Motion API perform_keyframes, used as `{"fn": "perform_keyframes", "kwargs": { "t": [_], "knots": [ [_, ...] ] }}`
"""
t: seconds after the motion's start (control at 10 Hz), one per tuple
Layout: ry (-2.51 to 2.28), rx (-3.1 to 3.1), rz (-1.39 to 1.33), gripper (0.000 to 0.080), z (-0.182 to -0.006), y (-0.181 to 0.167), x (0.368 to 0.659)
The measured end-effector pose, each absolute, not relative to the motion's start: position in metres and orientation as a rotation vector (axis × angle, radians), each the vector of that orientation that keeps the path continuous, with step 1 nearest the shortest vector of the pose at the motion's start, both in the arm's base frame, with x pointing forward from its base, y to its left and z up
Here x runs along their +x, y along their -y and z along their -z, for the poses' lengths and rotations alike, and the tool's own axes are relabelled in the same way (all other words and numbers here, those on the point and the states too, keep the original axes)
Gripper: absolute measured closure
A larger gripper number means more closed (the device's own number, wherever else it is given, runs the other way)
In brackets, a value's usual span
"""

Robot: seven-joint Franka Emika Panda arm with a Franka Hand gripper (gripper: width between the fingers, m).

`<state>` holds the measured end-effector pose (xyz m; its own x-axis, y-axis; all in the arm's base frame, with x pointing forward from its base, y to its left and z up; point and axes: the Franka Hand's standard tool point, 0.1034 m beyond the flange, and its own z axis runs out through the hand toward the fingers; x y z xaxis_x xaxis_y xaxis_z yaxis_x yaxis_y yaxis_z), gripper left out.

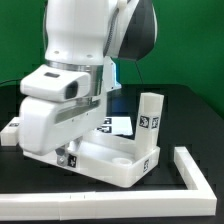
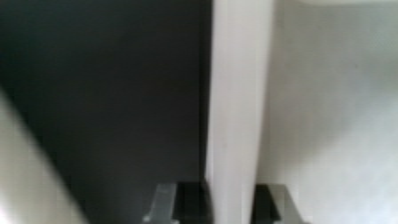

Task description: Assemble desk

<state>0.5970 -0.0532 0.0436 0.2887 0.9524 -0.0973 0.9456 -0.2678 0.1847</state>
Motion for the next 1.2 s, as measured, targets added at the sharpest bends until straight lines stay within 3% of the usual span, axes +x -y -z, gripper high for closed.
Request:
{"fn": "perform_keyframes", "kwargs": {
  "t": [0.3, 0.9, 1.2],
  "knots": [
    [-2.100, 1.939, -0.083, 0.0739, -0.036, 0.042, 0.627],
    [-2.102, 1.938, -0.076, 0.0739, -0.034, 0.045, 0.625],
    [-1.971, 2.104, -0.071, 0.0739, -0.037, 0.020, 0.655]
  ]
}}
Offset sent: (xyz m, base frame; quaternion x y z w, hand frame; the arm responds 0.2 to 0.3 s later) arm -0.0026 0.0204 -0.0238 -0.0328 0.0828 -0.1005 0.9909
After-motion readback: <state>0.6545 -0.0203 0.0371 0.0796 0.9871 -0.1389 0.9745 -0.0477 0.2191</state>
